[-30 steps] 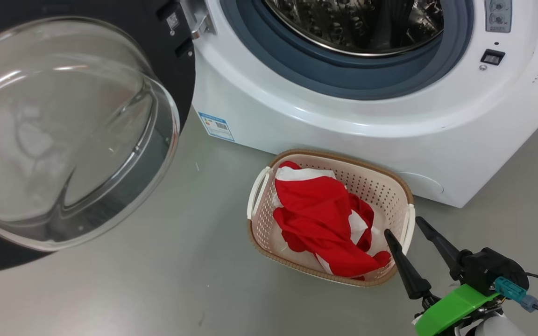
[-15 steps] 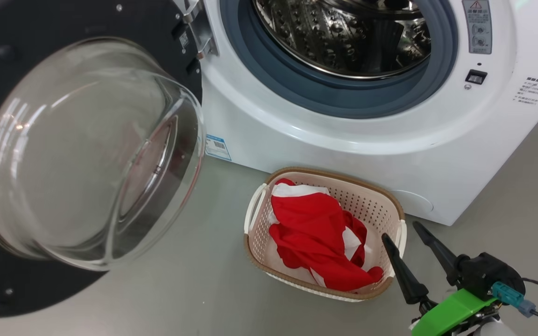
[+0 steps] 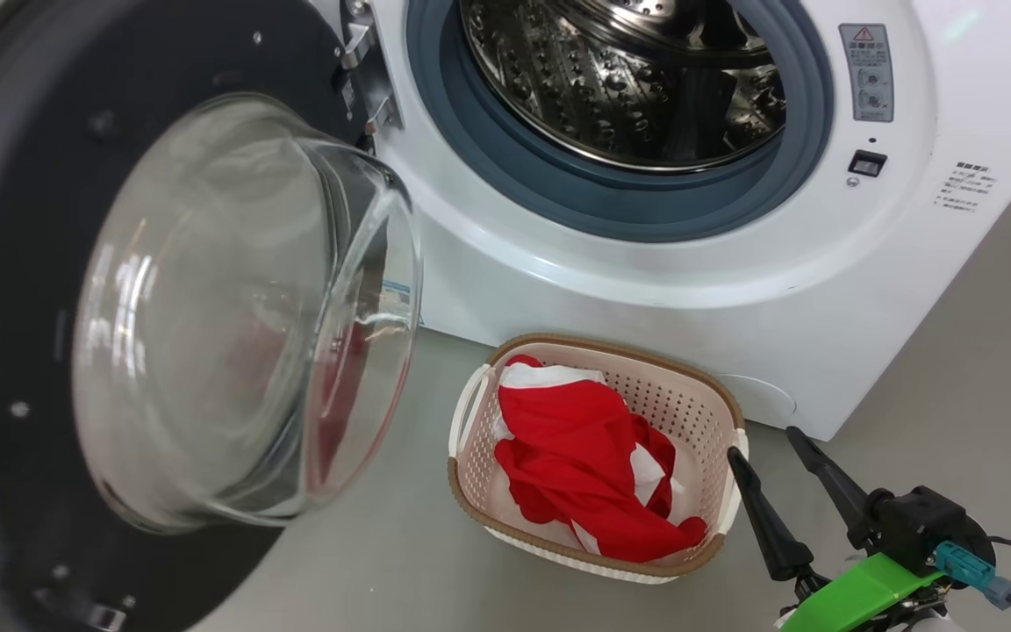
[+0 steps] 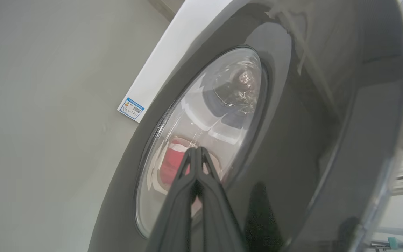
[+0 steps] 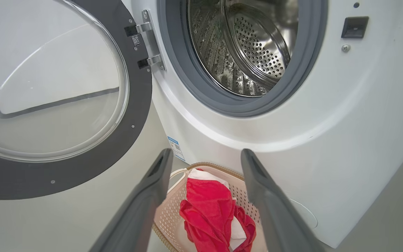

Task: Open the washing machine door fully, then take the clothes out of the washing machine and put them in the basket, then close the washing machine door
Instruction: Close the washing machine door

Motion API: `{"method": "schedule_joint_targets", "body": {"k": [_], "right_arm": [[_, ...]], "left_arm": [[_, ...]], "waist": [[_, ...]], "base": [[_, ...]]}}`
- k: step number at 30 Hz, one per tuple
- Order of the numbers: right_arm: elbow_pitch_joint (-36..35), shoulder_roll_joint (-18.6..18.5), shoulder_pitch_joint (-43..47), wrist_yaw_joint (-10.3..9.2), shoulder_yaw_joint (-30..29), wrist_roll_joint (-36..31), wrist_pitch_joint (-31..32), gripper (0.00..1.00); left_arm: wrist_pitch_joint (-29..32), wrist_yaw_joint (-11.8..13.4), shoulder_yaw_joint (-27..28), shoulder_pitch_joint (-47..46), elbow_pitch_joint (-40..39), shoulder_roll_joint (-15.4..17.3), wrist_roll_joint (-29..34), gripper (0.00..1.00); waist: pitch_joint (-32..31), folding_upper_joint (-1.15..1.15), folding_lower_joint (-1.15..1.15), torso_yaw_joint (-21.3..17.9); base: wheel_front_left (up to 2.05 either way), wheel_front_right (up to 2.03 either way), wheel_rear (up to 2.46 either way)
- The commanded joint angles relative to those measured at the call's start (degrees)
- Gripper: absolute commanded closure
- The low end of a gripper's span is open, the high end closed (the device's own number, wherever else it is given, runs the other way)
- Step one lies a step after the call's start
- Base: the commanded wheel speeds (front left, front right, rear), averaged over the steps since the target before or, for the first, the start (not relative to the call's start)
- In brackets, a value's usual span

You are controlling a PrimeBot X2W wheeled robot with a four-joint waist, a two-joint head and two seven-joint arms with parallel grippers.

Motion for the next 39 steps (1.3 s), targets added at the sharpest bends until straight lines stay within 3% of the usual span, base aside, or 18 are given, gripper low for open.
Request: {"method": "schedule_joint_targets", "body": {"k": [1,8,18,30,39], "right_arm": [[-1.5,0.0,0.2,0.02,0.9,0.2,-0.4,0.00],[-1.9,0.4,0.9,0.02,0.0,0.2,-0.4,0.00],[-2.4,1.0,1.1,0.02,-1.1,0.1,-0.4,0.00],[-2.8,2.0,0.7,0.02,-1.6,-0.2,-0.4,0.00],[-3.1,2.7,0.1,0.02,-2.2,-0.5,-0.4,0.00]], "left_arm": [[0.8,-0.4,1.9,-0.2,-3.1,2.9,-0.7,1.00],[1.1,-0.4,0.3,2.3,-14.9,0.0,-1.8,1.00],[-1.3,-0.4,-5.6,0.3,-23.7,-4.5,0.8,1.00],[-9.4,-0.4,-15.6,-7.4,-24.0,-12.1,5.1,1.00],[-17.2,-0.4,-19.8,-11.7,-21.9,-15.3,6.4,1.00]], "waist": [[-0.2,0.00,0.00,-0.3],[-1.0,0.00,0.00,-1.6],[-1.2,0.00,0.00,-4.3],[-0.6,0.00,0.00,-8.1],[0.7,0.00,0.00,-11.7]], "base": [[0.00,0.00,0.00],[0.00,0.00,0.00],[0.00,0.00,0.00],[0.00,0.00,0.00],[0.00,0.00,0.00]]}}
